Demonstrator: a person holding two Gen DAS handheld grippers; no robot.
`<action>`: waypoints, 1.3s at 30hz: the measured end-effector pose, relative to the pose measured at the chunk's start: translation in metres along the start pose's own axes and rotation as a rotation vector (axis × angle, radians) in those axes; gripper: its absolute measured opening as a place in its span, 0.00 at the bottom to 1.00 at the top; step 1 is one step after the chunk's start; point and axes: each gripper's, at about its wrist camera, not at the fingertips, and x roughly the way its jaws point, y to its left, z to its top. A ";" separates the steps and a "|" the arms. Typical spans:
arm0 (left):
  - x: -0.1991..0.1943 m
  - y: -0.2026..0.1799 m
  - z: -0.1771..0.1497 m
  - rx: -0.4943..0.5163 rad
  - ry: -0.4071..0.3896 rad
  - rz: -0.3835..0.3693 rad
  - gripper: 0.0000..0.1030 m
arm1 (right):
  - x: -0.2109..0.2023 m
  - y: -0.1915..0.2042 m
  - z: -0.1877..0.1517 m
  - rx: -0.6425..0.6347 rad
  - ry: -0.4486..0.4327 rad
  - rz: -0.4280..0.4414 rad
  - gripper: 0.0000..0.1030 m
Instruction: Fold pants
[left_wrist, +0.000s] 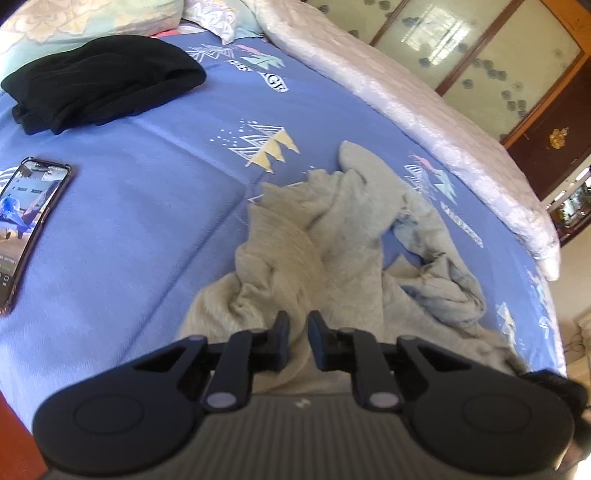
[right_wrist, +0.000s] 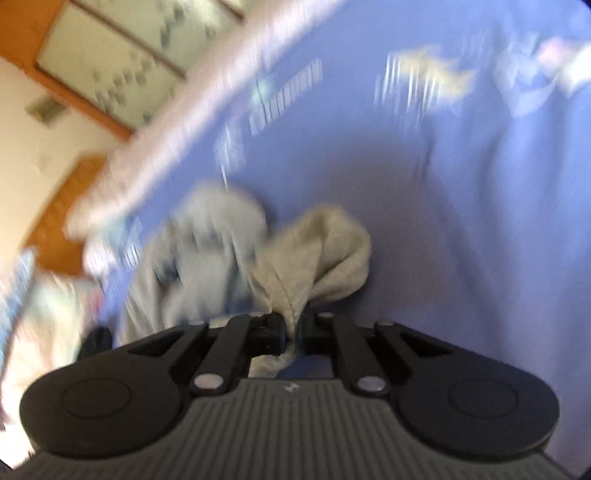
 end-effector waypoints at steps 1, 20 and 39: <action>-0.002 0.001 0.000 -0.004 0.003 -0.009 0.09 | -0.016 0.000 0.008 -0.008 -0.054 0.005 0.07; 0.013 0.019 -0.019 -0.067 0.085 0.046 0.12 | -0.125 -0.070 0.078 -0.188 -0.437 -0.445 0.59; 0.073 -0.026 -0.067 -0.105 0.380 -0.209 0.11 | -0.127 -0.143 0.032 0.046 -0.275 -0.268 0.59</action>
